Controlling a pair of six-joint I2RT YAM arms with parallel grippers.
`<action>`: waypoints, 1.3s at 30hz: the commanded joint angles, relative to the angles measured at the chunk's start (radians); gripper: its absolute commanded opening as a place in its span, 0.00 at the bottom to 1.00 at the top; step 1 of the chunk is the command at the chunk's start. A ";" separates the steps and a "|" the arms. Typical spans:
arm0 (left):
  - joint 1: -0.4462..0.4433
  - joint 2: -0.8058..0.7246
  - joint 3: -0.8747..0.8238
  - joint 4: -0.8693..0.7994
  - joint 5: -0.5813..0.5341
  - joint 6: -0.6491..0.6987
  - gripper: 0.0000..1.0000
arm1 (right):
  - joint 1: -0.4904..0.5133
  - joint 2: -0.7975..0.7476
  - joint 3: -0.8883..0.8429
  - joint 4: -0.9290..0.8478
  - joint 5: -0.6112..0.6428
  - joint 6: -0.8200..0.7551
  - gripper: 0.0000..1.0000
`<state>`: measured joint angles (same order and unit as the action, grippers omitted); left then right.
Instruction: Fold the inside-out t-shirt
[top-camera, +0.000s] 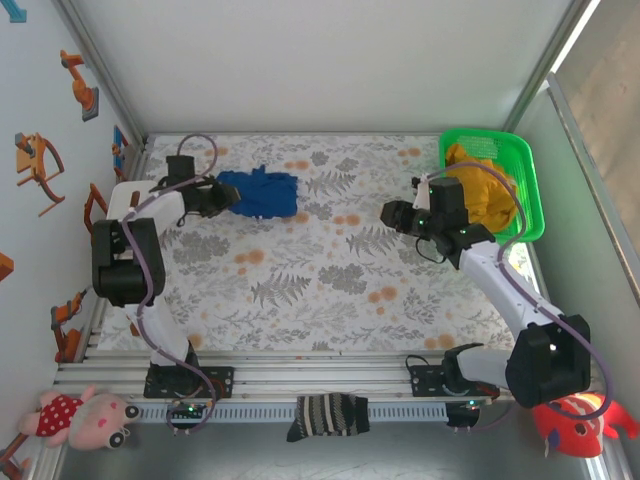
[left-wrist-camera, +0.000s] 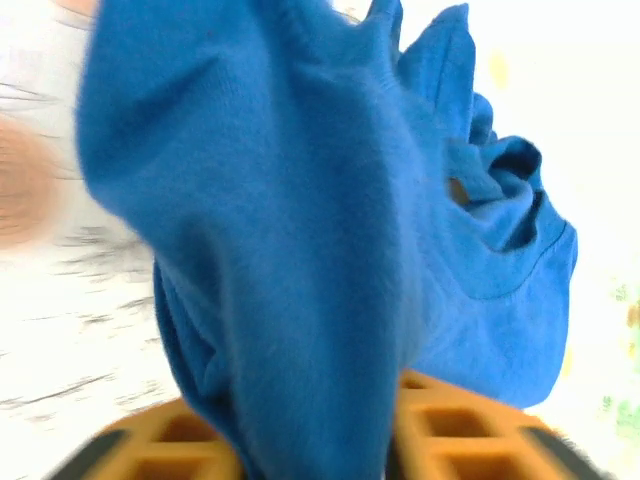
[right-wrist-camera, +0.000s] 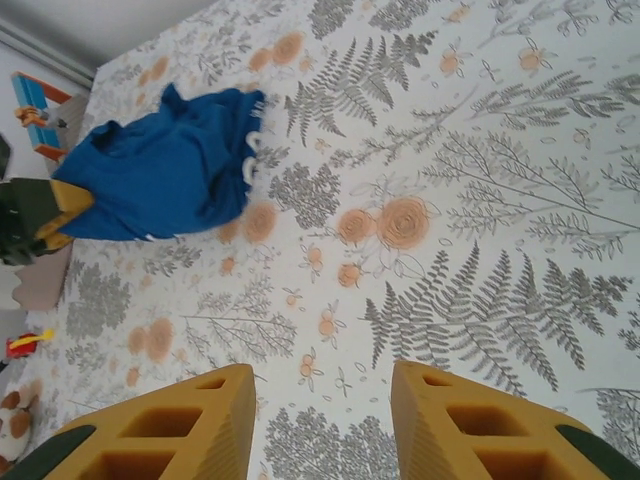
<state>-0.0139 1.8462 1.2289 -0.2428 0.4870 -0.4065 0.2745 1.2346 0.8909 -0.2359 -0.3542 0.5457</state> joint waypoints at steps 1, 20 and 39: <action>0.080 -0.026 0.043 -0.166 -0.041 0.118 0.79 | -0.023 -0.045 -0.011 -0.039 0.048 -0.037 0.46; 0.185 -0.400 -0.215 0.154 -0.177 0.103 0.97 | -0.188 -0.035 -0.144 0.224 0.696 -0.288 0.82; 0.061 -0.442 -0.762 0.824 -0.556 0.245 0.97 | -0.277 0.292 -0.505 1.080 0.528 -0.469 0.85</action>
<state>0.0418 1.3712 0.4828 0.4374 -0.0887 -0.1928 0.0223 1.4284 0.4728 0.6392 0.2684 0.1181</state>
